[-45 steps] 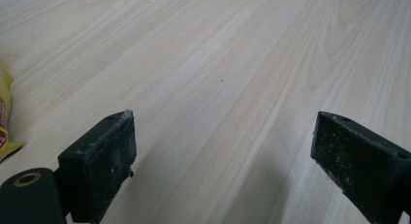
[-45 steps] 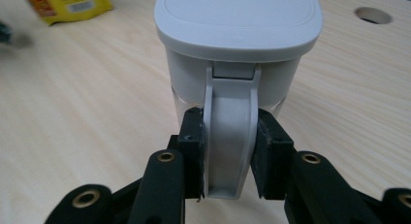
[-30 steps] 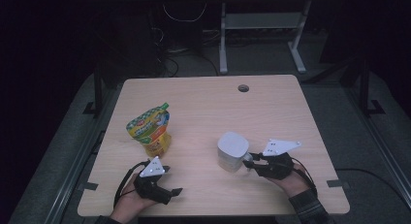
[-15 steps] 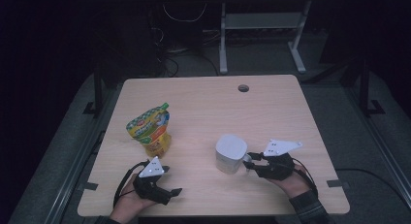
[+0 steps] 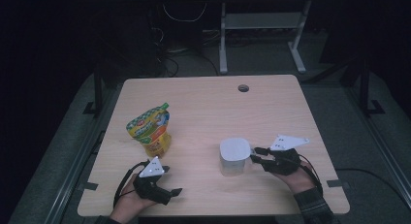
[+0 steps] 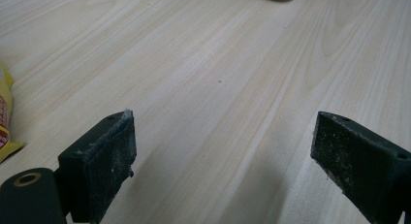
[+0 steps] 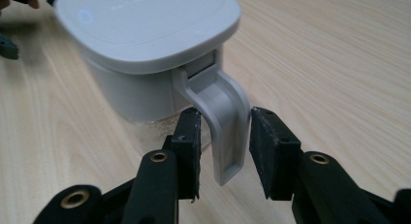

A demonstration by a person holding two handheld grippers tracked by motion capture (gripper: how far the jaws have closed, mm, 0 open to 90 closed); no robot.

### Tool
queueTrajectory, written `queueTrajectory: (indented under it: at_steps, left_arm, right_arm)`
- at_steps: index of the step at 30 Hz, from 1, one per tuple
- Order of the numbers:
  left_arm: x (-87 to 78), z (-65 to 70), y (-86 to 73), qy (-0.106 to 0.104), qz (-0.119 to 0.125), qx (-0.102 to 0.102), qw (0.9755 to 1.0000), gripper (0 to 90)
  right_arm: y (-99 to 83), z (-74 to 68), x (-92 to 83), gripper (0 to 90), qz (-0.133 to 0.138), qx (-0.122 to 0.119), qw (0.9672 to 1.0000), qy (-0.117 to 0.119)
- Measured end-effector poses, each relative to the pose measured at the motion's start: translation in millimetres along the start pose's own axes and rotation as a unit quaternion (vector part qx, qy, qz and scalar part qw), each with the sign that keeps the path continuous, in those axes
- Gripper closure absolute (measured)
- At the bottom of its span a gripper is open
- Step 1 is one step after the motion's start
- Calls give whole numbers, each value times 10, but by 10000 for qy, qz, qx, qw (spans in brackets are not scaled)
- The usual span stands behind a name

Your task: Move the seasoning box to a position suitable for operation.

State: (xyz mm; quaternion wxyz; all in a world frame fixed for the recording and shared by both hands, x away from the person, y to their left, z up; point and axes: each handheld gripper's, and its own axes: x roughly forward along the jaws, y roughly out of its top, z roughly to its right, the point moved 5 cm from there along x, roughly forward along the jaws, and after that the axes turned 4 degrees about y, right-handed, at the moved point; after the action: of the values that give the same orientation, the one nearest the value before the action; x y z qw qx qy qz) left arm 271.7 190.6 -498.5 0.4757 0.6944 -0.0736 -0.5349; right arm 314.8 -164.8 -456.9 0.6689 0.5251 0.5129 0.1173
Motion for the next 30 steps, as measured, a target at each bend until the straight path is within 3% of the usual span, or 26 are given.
queueTrajectory:
  at_steps: [11,16,21,26,30]
  left_arm:
    - [10,0,1,0,9,-32,10000,85]
    - [-1,-9,3,17,21,-34,10000,86]
    - [-14,0,8,6,70,-84,9999,121]
    - [-20,3,12,10,96,-82,9999,127]
    - [-20,-2,10,7,79,-84,9999,127]
  right_arm:
    - [7,136,53,647,1,87,9999,-117]
    - [-19,90,-52,642,64,238,9997,-38]
    - [-81,2,-169,758,97,337,9994,-15]
    - [10,-59,-266,899,235,306,9992,-70]
    - [86,-64,-279,900,301,319,9990,-7]
